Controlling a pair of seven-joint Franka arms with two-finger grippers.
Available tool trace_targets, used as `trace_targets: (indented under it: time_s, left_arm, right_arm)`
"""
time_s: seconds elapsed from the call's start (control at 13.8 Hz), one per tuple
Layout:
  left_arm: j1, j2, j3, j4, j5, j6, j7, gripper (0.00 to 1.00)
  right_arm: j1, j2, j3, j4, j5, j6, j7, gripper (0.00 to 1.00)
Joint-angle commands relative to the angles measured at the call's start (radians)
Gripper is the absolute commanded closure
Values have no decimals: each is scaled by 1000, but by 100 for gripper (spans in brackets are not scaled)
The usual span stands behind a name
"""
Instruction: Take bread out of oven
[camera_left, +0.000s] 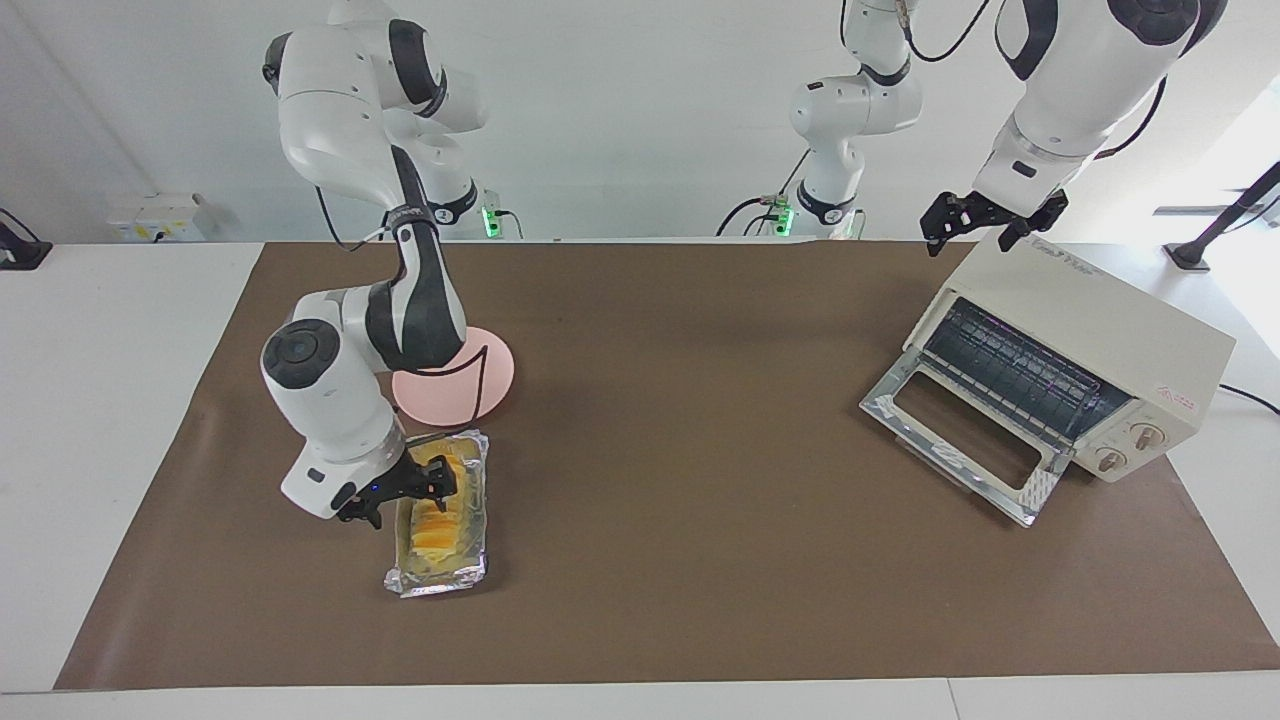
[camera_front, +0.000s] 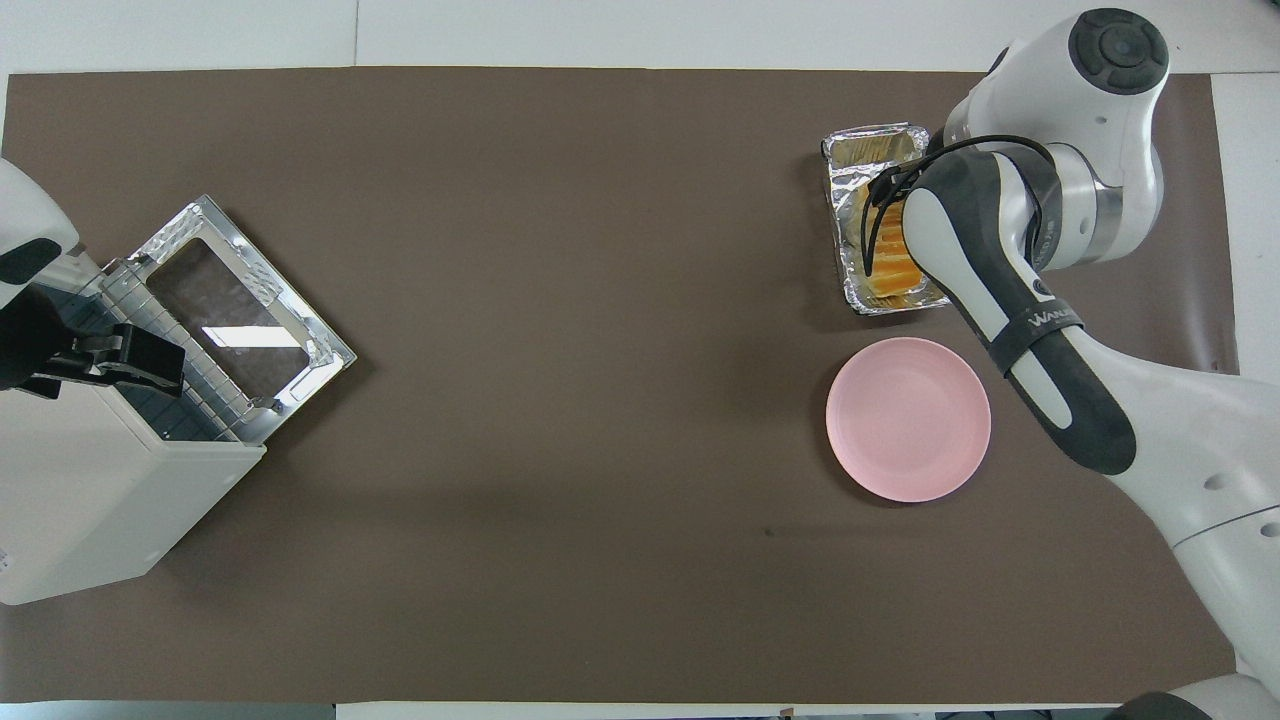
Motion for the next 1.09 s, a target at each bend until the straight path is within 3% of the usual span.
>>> trace_targets:
  time_s: [0.0,0.43,0.51,0.65,1.01]
  left_arm:
    - [19,-24,-8,-21,-15,-2,1,0]
    - [19,-24,-8,-21,-15,-2,1,0]
    - [19,-24,-8,-21,-15,-2,1,0]
    - [19,-24,-8,-21,-15,-2,1,0]
    - [19,-24,-8,-21,-15,-2,1,0]
  right_arm:
    - [15,-11,1,-51,-15,57,34,16]
    - [15,-44,1,-202,-40,212,34,22]
    - [15,-49,1,-213,-40,223,34,38]
    - [14,-49,1,-214,-40,219,34,99]
    - [11,-54,2,-194,-40,164,19,100]
